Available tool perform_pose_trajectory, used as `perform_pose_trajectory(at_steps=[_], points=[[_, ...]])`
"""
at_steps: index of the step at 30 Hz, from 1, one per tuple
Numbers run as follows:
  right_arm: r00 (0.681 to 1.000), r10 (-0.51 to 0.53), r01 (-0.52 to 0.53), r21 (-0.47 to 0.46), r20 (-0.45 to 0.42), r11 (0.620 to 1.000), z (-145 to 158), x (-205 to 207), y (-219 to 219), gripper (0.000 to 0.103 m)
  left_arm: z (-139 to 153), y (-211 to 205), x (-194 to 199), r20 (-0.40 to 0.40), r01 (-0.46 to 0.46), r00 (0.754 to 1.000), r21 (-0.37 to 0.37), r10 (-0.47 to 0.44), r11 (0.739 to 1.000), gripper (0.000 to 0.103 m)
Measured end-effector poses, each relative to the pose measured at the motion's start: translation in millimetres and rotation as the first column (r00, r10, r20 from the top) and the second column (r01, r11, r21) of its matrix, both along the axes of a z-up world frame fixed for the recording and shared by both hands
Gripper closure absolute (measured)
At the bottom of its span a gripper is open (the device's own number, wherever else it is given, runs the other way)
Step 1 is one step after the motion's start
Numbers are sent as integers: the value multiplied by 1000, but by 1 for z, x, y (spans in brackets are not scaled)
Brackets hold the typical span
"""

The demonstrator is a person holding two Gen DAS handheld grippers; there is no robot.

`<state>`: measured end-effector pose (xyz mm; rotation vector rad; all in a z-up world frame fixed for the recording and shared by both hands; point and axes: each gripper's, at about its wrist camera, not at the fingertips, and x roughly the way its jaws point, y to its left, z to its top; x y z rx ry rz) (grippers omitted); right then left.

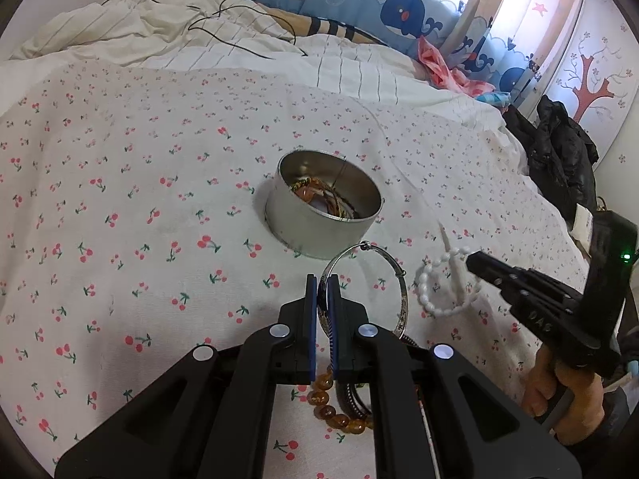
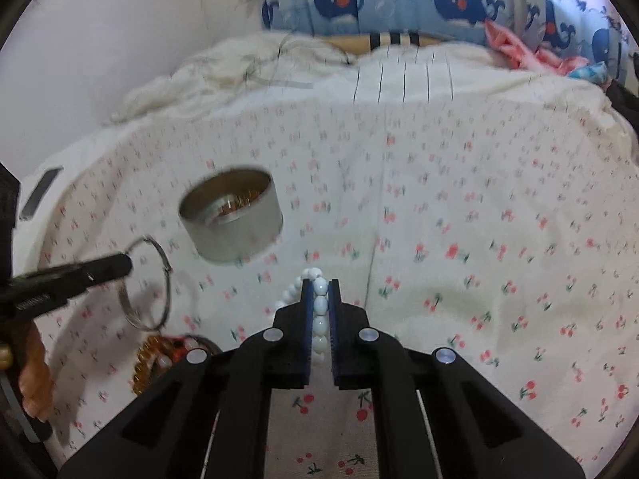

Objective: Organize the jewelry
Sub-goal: 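Carry the silver bangle into the tin and open the left gripper while right holds white bracelet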

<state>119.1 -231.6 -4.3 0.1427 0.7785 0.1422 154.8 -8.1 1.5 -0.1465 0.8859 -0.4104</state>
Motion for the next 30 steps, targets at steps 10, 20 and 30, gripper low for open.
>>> perform_pose_trajectory(at_steps=[10, 20, 30], points=[[999, 20, -21, 28, 44, 999, 14, -1, 5, 95, 13, 0, 23, 20, -10, 1000, -37, 11, 999, 98], [997, 22, -25, 47, 74, 999, 20, -4, 6, 95, 25, -10, 68, 46, -25, 999, -28, 27, 999, 98], [997, 37, -41, 57, 72, 998, 20, -6, 9, 95, 11, -19, 99, 13, -39, 999, 22, 39, 999, 96]])
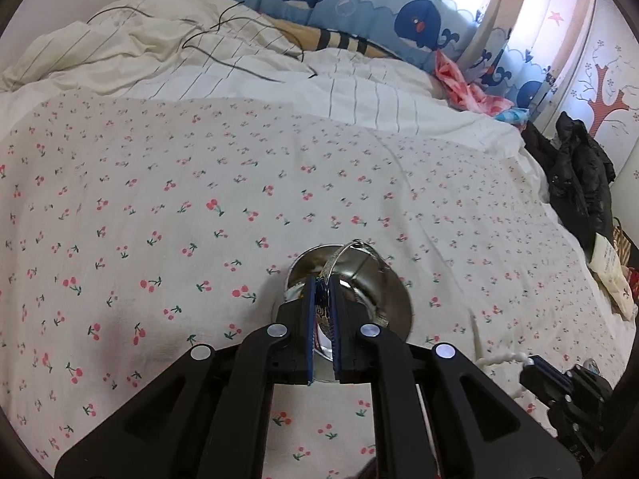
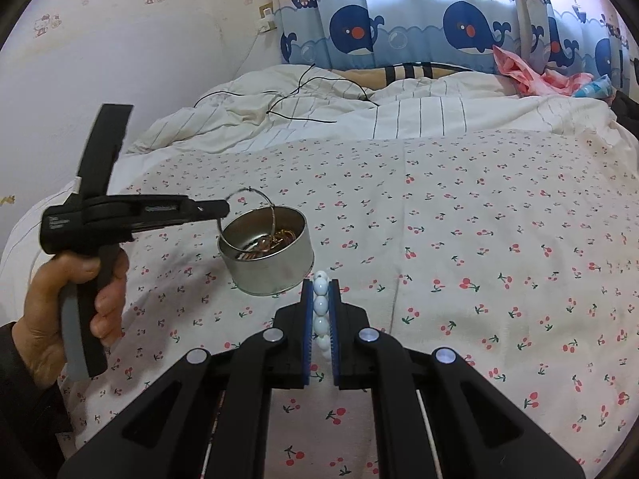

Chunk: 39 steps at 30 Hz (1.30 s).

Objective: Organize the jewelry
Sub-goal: 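Carry the silver bangle into the tin and open the left gripper while right holds white bracelet, then lower the white bead bracelet into the tin and open the right gripper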

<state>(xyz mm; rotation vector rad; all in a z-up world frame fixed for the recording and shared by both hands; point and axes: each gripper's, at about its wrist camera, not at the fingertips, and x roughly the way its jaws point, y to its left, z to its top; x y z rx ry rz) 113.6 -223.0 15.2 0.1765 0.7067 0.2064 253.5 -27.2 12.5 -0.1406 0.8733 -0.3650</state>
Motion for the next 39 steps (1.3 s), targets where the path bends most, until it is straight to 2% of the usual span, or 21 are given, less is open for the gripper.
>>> perform_pose_trajectory(at_steps=[6, 10, 13, 17, 20, 23, 27, 31, 33, 36, 38, 39], points=[[1000, 4, -4, 0, -2, 1000, -1, 0, 1, 95, -11, -7, 7, -42, 11, 999, 48, -9, 999, 95], [1000, 9, -9, 12, 2, 1000, 0, 1, 0, 95, -4, -1, 5, -37, -5, 999, 54, 7, 999, 92], [1000, 22, -22, 30, 10, 999, 4, 3, 2, 95, 2, 11, -1, -33, -30, 999, 45, 32, 999, 86], [998, 61, -64, 88, 32, 994, 18, 17, 9, 95, 5, 40, -20, -61, -101, 993, -14, 100, 995, 67], [995, 99, -103, 150, 35, 983, 25, 35, 21, 95, 8, 53, -22, -71, -135, 989, -42, 132, 990, 63], [992, 121, -127, 173, 43, 977, 30, 54, 35, 95, 15, 57, -23, -49, -155, 987, -39, 153, 987, 54], [991, 131, -133, 240, 27, 962, 28, 82, 47, 95, 21, 59, -23, -28, -165, 986, -19, 164, 986, 46], [988, 147, -128, 312, -39, 941, 11, 109, 54, 95, 27, 62, -23, -30, -166, 986, -48, 165, 985, 39], [986, 134, -100, 282, -102, 954, -3, 123, 57, 95, 30, 65, -23, -27, -173, 985, -57, 172, 983, 35], [983, 68, -48, 115, -172, 992, -22, 134, 66, 94, 31, 66, -24, -27, -177, 984, -61, 176, 982, 32], [985, 39, -31, 54, -167, 998, -25, 132, 68, 78, 31, 66, -24, -31, -175, 984, -63, 174, 982, 32], [987, 32, -24, 48, -156, 999, -25, 130, 66, 62, 30, 66, -24, -34, -175, 984, -61, 173, 983, 31]])
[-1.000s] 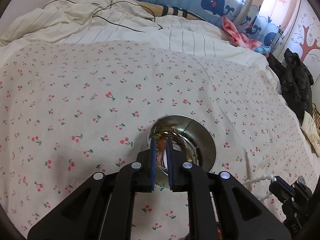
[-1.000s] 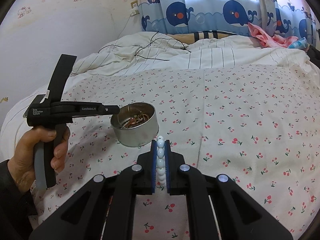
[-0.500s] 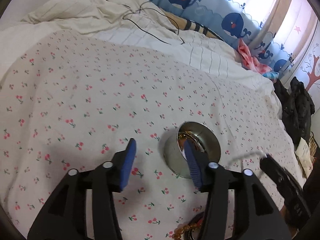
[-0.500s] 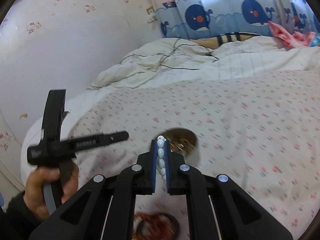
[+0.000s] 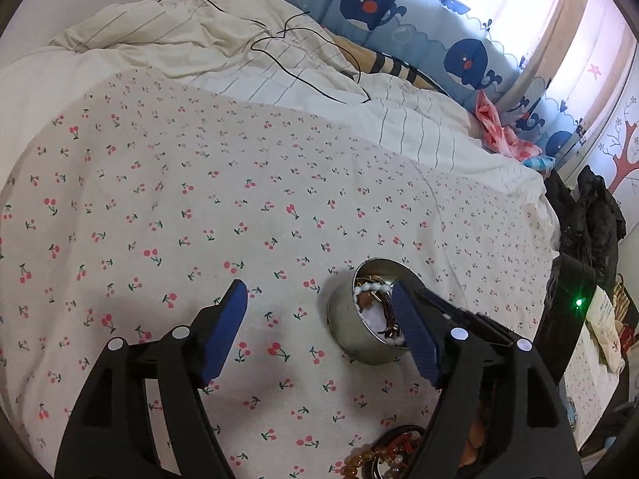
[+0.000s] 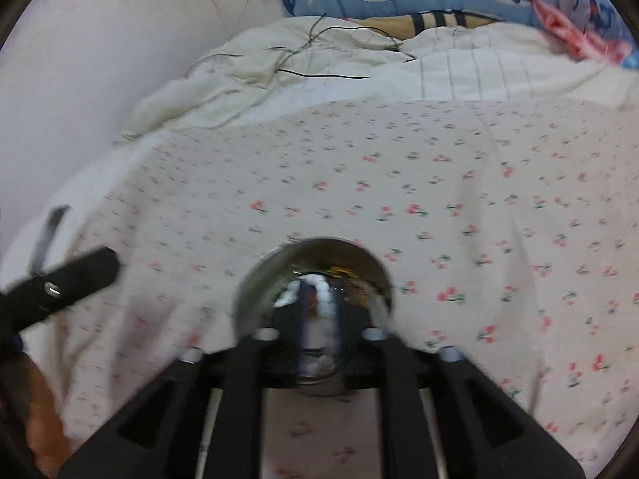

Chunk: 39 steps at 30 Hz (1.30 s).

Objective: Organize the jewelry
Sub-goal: 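Lower the white bead bracelet into the tin and open the right gripper, then move both grippers back toward the remaining bracelet pile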

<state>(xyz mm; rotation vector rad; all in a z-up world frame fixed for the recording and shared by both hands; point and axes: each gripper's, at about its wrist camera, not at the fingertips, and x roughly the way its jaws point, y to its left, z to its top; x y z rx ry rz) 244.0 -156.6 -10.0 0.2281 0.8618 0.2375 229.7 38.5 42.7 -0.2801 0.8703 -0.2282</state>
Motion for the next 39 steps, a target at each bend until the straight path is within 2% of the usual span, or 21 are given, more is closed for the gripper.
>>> perform_pose_trajectory(at_steps=[1, 4, 7, 9, 13, 16, 19, 24, 26, 28, 31, 36, 39], points=[[1000, -6, 7, -14, 16, 1000, 3, -4, -1, 59, 0, -1, 0, -2, 0, 1000, 3, 0, 1000, 31], [999, -15, 16, -16, 51, 1000, 12, -22, -11, 58, -2, -4, 0, -12, 11, 1000, 30, -11, 999, 29], [998, -1, 2, -23, 63, 1000, 18, -49, -24, 56, -4, -11, -3, -18, 35, 999, 95, -34, 995, 28], [999, 27, -25, -39, 45, 999, 17, -68, -31, 55, -5, -18, -7, -21, 64, 998, 147, -61, 987, 28], [997, 69, -70, -26, -30, 997, 0, -113, -48, 55, -11, -29, -24, -32, 132, 991, 193, -128, 972, 25], [994, 86, -87, -15, -64, 996, -7, -127, -50, 55, -31, -34, -49, -67, 166, 986, 243, -155, 956, 23], [995, 93, -95, -65, -36, 993, -3, -131, -42, 53, -44, -39, -62, -99, 199, 979, 271, -179, 942, 23], [995, 94, -99, -123, -45, 987, -9, -128, -37, 48, -43, -40, -75, -83, 246, 969, 265, -232, 932, 23], [996, 64, -70, -112, -58, 991, -12, -124, -42, 46, -43, -38, -79, -83, 274, 962, 242, -262, 931, 23], [997, 44, -50, -100, -59, 994, -13, -123, -46, 38, -46, -38, -83, -82, 305, 952, 231, -293, 924, 23], [998, 28, -33, -96, -59, 995, -12, -122, -49, 38, -53, -45, -87, -98, 364, 931, 240, -351, 900, 23], [998, 17, -23, -95, -63, 995, -13, -120, -52, 36, -66, -56, -100, -87, 467, 883, 269, -462, 842, 23], [998, 18, -25, -102, -66, 994, -14, -119, -51, 34, -77, -56, -100, -111, 476, 878, 312, -466, 822, 23]])
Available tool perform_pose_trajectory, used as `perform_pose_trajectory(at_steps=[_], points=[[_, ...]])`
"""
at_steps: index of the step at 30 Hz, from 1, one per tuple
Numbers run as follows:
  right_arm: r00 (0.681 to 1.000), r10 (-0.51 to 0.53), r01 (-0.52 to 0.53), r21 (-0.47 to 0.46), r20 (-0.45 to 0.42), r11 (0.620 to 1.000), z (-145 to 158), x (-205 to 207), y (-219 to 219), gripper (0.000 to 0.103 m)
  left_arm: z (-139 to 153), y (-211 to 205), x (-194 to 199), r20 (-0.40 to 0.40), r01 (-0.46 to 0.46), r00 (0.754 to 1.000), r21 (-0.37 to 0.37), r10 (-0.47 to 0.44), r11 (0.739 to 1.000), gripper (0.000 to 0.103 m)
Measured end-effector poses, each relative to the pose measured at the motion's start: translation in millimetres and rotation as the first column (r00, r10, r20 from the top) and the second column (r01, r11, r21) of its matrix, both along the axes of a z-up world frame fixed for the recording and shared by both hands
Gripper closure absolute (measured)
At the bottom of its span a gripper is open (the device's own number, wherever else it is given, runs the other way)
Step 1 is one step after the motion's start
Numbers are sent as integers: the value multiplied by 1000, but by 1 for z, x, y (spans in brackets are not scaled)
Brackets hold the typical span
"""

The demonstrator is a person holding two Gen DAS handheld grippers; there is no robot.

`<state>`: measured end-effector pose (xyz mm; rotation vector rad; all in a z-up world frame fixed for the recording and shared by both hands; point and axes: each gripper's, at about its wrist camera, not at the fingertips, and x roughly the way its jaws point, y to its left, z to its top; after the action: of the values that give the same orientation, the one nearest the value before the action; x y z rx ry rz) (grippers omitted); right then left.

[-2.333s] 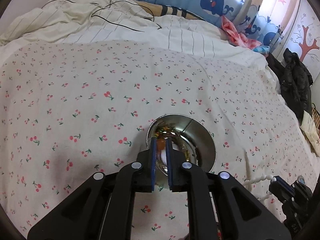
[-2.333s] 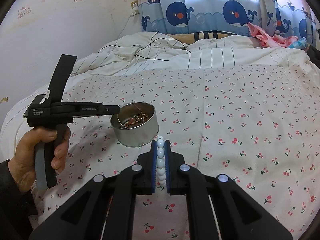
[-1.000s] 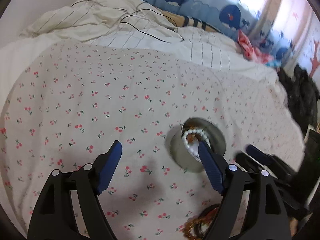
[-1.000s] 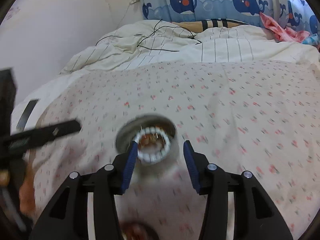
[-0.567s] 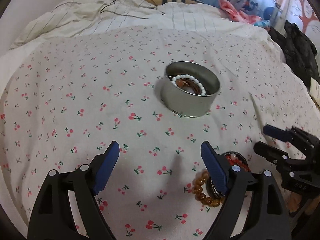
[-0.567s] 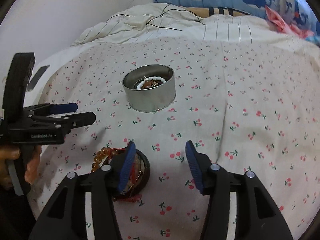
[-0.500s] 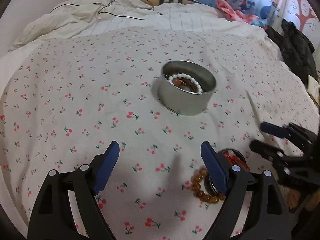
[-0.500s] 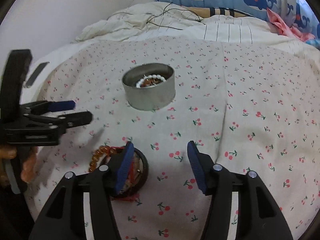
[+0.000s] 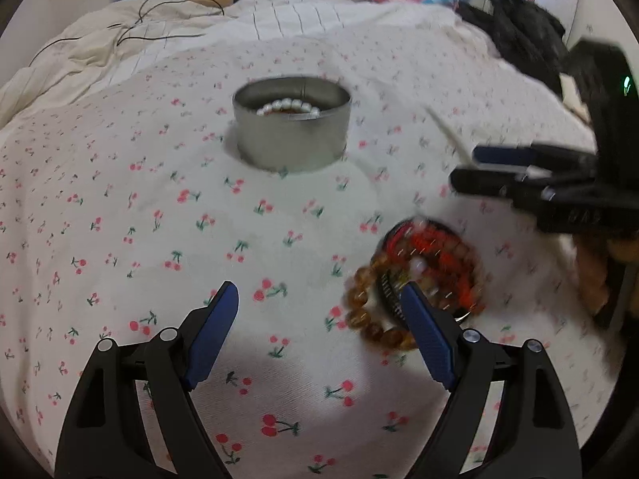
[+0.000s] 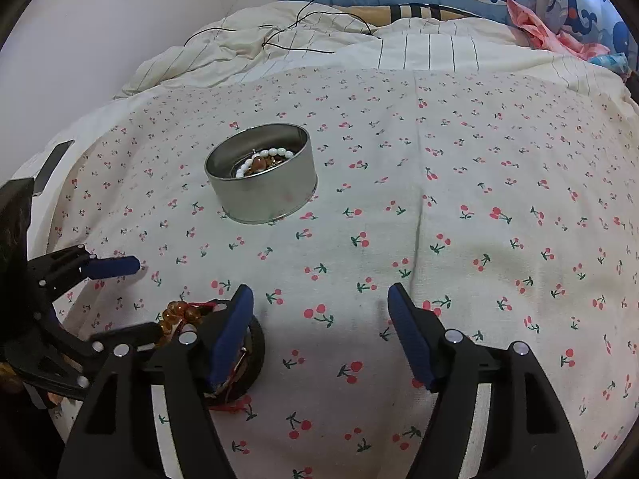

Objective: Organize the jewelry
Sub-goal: 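Move both grippers back toward the remaining bracelet pile, then grasp the amber bead bracelet with the left gripper while the right gripper grasps the red cord bracelet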

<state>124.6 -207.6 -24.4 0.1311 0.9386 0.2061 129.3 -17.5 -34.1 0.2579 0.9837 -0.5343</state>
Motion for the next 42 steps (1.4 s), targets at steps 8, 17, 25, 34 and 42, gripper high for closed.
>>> perform_pose_trajectory(at_steps=[8, 17, 25, 34, 42], points=[[1000, 4, -4, -10, -16, 1000, -7, 3, 3, 33, -9, -5, 2, 39, -10, 999, 94, 6, 996, 23], [1000, 28, -28, 9, -10, 1000, -3, 2, 4, 33, -9, 22, 24, 161, -244, 964, 215, 212, 946, 37], [960, 273, -272, -29, 63, 962, 11, -14, 44, 33, -12, 35, 40, 16, -245, 969, 89, 245, 965, 81], [918, 382, -361, -176, 102, 916, 5, -11, 86, 43, -13, 44, 53, 2, -324, 946, 69, 324, 944, 81], [843, 534, -531, -243, -63, 811, -17, 13, 112, 53, -13, 42, 54, -12, -314, 949, 71, 316, 947, 79]])
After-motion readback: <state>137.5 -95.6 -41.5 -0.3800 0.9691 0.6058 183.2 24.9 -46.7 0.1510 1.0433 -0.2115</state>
